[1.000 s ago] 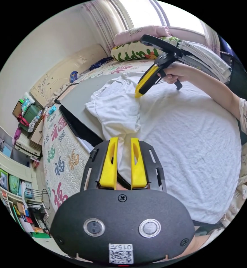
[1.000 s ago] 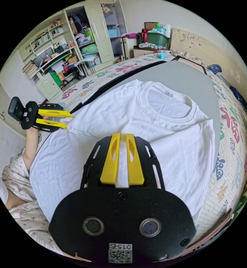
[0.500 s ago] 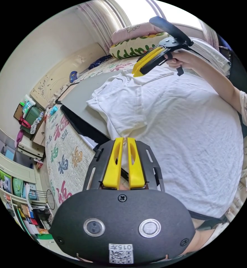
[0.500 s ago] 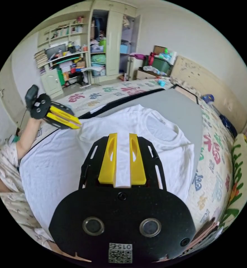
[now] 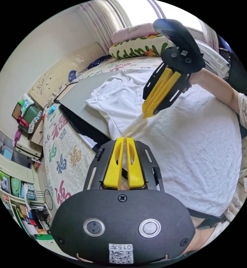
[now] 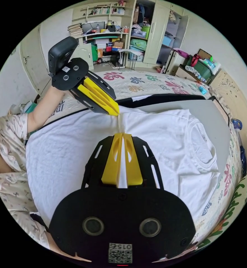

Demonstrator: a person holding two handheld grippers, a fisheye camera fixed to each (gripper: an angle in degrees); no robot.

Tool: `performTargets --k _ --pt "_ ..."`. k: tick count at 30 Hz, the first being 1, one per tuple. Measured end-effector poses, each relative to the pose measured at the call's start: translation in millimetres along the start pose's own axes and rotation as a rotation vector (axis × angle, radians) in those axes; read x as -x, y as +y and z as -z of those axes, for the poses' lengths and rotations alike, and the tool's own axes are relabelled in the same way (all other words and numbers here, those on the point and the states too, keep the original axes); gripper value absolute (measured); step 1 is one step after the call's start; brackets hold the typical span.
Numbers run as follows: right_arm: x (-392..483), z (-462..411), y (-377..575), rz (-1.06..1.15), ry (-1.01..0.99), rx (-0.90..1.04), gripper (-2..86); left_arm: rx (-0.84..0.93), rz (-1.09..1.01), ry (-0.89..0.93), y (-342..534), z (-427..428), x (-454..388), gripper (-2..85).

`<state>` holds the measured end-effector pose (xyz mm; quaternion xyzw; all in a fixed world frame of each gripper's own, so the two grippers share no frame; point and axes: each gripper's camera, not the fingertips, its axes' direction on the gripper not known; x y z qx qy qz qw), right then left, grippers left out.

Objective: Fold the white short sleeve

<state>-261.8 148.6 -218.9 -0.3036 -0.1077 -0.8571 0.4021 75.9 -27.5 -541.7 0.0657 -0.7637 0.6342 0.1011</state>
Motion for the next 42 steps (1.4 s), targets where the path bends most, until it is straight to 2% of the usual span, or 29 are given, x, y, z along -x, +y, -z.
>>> performTargets --k 3,7,11,16,19,22,26,30,35,42 --pt "-16.0 14.9 3.4 -0.025 -0.058 -0.025 4.6 0.003 0.000 0.000 9.0 -7.1 8.7 2.6" --pt "-72.3 61.5 26.6 -0.299 0.011 -0.210 8.3 -0.121 0.007 0.068 26.4 4.1 24.2 5.8" --pt "-113.2 48.5 47.2 -0.490 0.143 -0.119 8.8 -0.202 -0.024 0.117 27.3 -9.5 22.0 7.3" --pt "-125.5 31.4 41.8 -0.492 0.064 -0.018 4.4 -0.127 -0.013 0.167 41.0 -49.4 43.3 7.3" --pt "-122.8 49.0 35.8 -0.482 0.094 -0.042 6.7 -0.125 0.004 0.199 59.1 -56.7 64.9 7.7" --pt "-128.9 91.4 44.3 -0.516 0.143 -0.154 8.3 -0.231 0.083 0.245 88.2 -40.5 104.8 8.1" --pt "-162.9 140.5 70.5 -0.666 0.297 -0.296 9.2 -0.334 0.403 0.233 119.3 -32.8 205.9 8.9" --pt "-193.1 138.9 76.9 -0.697 0.370 -0.247 10.7 -0.286 0.552 0.148 106.7 -54.0 271.5 11.1" --pt "-240.9 98.0 71.1 -0.772 0.345 -0.179 11.6 -0.217 0.666 0.209 63.1 -130.3 327.9 11.4" --pt "-289.6 42.2 49.0 -0.784 0.329 -0.053 12.5 -0.064 0.684 0.212 15.7 -196.3 363.2 11.5"
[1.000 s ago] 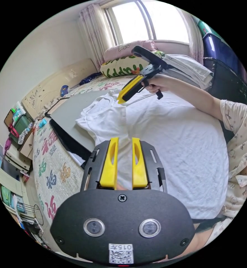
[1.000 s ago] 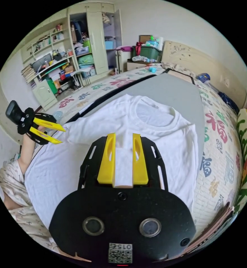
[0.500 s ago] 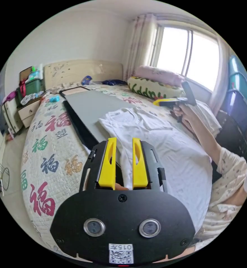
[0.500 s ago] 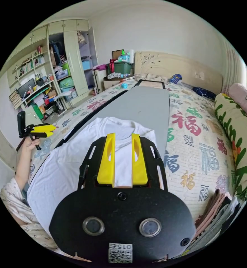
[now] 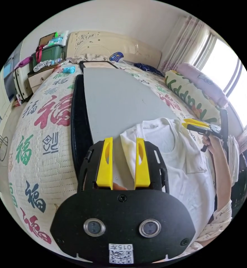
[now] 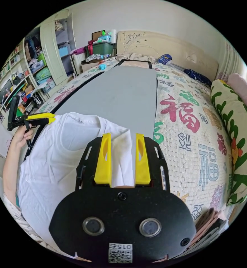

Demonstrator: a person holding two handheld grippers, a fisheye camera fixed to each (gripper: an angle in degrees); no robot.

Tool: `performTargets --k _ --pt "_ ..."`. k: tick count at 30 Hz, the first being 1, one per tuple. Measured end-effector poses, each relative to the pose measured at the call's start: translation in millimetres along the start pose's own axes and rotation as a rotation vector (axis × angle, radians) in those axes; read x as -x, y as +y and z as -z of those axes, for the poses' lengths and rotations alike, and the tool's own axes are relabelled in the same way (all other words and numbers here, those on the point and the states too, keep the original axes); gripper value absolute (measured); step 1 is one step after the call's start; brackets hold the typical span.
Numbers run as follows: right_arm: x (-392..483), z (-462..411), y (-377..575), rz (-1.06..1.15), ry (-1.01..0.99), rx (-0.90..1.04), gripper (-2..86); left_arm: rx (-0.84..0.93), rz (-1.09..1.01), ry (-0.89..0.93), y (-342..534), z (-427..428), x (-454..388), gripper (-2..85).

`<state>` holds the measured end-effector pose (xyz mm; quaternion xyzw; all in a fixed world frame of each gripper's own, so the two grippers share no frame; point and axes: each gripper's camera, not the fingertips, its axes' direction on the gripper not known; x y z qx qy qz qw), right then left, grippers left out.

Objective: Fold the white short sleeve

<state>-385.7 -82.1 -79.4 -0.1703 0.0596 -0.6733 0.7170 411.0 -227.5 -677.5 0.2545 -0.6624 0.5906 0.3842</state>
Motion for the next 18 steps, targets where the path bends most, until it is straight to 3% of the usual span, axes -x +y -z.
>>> performTargets --k 8,13,18 --pt "4.2 -37.8 -6.4 0.051 0.043 0.110 4.4 0.091 -0.152 -0.088 -36.9 21.5 -30.8 1.7" --pt "3.5 -22.3 14.8 0.041 0.105 -0.002 3.2 -0.118 -0.158 -0.199 -45.3 82.9 -58.4 0.4" --pt "0.3 21.9 61.3 0.065 0.084 -0.114 3.0 -0.193 -0.248 -0.250 -39.2 147.9 -103.2 0.2"
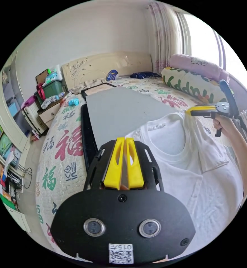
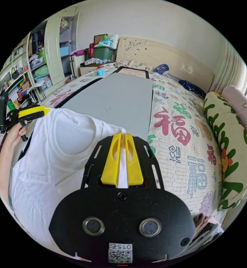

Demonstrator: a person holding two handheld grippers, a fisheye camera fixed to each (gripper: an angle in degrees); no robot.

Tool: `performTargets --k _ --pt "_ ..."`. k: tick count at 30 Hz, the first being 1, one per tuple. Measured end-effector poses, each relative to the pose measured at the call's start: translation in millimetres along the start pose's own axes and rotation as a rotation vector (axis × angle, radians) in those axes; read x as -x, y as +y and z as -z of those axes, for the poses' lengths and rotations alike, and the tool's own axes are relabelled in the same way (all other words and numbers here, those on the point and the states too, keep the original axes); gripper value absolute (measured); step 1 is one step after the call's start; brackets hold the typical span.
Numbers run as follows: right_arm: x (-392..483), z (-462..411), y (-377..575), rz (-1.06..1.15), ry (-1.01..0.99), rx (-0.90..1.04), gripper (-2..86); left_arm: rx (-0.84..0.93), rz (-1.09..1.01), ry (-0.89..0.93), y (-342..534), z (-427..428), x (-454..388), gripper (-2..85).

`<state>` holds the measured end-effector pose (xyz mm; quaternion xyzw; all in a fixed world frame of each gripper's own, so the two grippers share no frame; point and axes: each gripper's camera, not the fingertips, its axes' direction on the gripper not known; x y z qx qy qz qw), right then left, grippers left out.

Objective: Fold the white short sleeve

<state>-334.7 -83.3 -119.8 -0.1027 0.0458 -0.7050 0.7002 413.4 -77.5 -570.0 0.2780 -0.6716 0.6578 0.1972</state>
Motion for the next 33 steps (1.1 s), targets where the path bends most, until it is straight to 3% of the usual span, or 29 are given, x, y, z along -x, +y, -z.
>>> performTargets --k 4,9,14,20,25,28,33 --pt "-3.6 88.3 71.6 0.063 -0.071 -0.134 2.8 -0.153 -0.017 0.081 6.6 116.1 -19.2 0.2" --pt "2.6 213.7 201.0 0.190 -0.217 -0.275 2.8 -0.289 -0.260 0.068 54.5 290.9 -98.4 0.2" --pt "25.1 293.8 392.0 0.358 -0.374 -0.305 2.5 -0.366 -0.417 0.152 181.0 444.0 -202.4 0.3" --pt "33.2 260.7 550.2 0.372 -0.449 -0.182 -0.3 -0.224 -0.496 0.206 299.1 468.7 -295.4 0.5" --pt "3.7 268.0 590.3 0.287 -0.483 -0.269 0.5 -0.248 -0.430 0.145 309.6 492.9 -314.7 1.5" --pt "16.7 277.4 603.7 0.389 -0.445 -0.325 4.8 -0.240 -0.469 0.083 304.8 507.3 -331.7 3.5" --pt "45.2 258.0 600.9 0.524 -0.325 -0.250 10.0 -0.139 -0.522 0.038 294.3 498.7 -342.1 6.5"
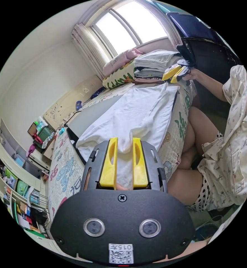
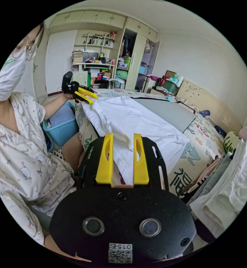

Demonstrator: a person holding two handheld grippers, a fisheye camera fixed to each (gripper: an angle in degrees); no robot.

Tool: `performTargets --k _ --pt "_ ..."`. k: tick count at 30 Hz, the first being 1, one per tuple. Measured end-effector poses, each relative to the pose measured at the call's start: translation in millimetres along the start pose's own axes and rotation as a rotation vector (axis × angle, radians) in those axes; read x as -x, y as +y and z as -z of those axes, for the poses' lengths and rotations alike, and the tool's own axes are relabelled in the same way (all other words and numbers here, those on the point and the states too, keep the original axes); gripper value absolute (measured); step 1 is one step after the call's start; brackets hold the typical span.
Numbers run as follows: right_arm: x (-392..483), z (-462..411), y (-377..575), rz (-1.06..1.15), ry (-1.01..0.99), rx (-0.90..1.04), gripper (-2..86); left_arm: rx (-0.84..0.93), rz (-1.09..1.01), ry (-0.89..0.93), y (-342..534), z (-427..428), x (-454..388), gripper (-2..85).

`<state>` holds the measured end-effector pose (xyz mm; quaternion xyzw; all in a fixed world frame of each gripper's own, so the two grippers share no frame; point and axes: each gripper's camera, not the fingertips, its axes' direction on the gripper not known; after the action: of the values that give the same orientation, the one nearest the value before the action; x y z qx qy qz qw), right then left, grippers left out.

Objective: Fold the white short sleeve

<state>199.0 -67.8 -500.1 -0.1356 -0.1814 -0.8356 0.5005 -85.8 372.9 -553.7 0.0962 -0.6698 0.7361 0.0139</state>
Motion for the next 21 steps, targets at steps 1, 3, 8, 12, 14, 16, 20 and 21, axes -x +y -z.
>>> performTargets --k 1,3,8,12,14,16,20,21 --pt "-2.7 -7.8 -0.1 0.006 0.019 0.026 8.5 0.010 -0.001 0.029 1.1 -3.2 1.9 5.3" --pt "-9.6 -16.1 1.9 0.005 0.052 0.054 3.7 0.009 0.003 0.074 3.4 -5.7 5.0 3.1" --pt "-43.6 12.8 23.3 -0.104 -0.005 -0.065 -0.2 -0.125 0.089 0.056 16.4 23.1 12.3 0.7" --pt "-60.4 13.3 40.2 -0.140 -0.057 -0.029 0.2 -0.153 0.075 0.121 34.9 23.1 5.4 0.9" --pt "-70.1 4.4 44.2 -0.135 -0.089 0.037 1.7 -0.101 0.057 0.198 52.1 0.4 5.4 1.5" --pt "-87.8 12.6 43.0 -0.180 -0.124 -0.004 5.6 -0.108 0.100 0.237 69.1 -8.7 21.1 2.6" --pt "-146.0 31.0 22.5 -0.360 -0.031 -0.135 8.3 -0.157 0.429 0.321 112.0 -33.6 113.4 7.0" --pt "-155.2 29.5 17.1 -0.391 -0.012 -0.139 8.9 -0.149 0.486 0.325 118.3 -42.4 129.1 7.7"
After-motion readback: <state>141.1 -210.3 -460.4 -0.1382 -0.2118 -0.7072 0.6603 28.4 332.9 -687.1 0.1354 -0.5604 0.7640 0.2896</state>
